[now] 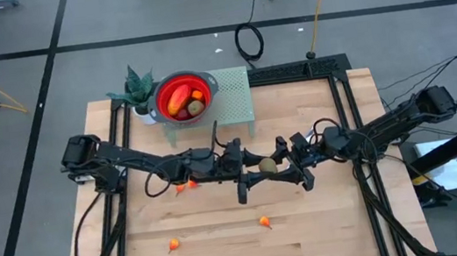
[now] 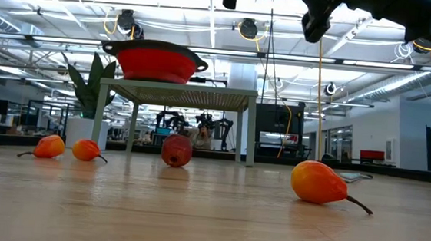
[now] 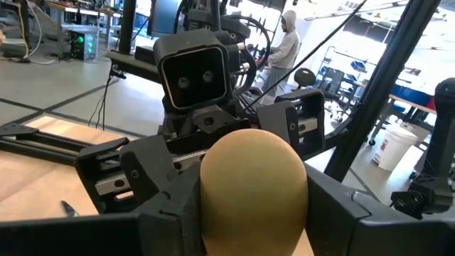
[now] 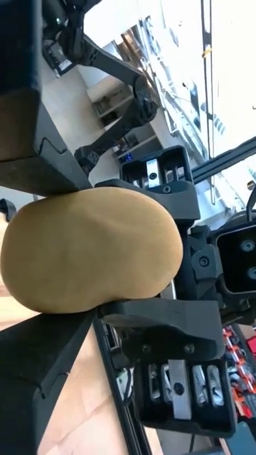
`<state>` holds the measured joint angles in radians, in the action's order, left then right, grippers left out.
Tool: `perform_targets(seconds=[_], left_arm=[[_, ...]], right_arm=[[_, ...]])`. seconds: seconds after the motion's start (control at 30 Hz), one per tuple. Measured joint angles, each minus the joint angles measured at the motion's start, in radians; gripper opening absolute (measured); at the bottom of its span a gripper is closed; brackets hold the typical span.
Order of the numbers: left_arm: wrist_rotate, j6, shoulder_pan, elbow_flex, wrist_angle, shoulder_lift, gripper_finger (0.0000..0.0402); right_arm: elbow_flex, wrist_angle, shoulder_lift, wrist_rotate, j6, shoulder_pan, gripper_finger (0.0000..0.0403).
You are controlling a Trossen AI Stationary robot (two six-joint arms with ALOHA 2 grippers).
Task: Pick & Place Fruit
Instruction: Put the kiwi into the red strainer bowl on the shelf
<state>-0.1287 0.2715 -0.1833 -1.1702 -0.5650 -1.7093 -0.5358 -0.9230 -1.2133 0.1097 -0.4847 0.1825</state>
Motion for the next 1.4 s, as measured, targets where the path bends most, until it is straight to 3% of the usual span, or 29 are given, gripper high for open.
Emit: perform_targets(seconds=[0.6,0.97,1.17,1.4], left_arm=[[-0.148,-0.135,-0.007,0.0,0.114,0.136,0.0173],[-0.389,-0.217,-0.029,0.0,0.286,0.277,0.0174],[-0.524,-0.216,-0.042,0.0,0.371,0.33,0.0174],[-0.615,-0.161,-0.042,0.0,0.444,0.359,0.0174]], right_arm=[[0.002,0.051,-0.001,0.012,-0.003,0.001,0.0237],[0.002,0.078,-0.001,0.024,0.031,0.001,0.0227],[0.002,0.113,-0.001,0.024,0.11,0.001,0.0189],[0.026,0.115,0.006,0.044,0.18,0.0,0.011]])
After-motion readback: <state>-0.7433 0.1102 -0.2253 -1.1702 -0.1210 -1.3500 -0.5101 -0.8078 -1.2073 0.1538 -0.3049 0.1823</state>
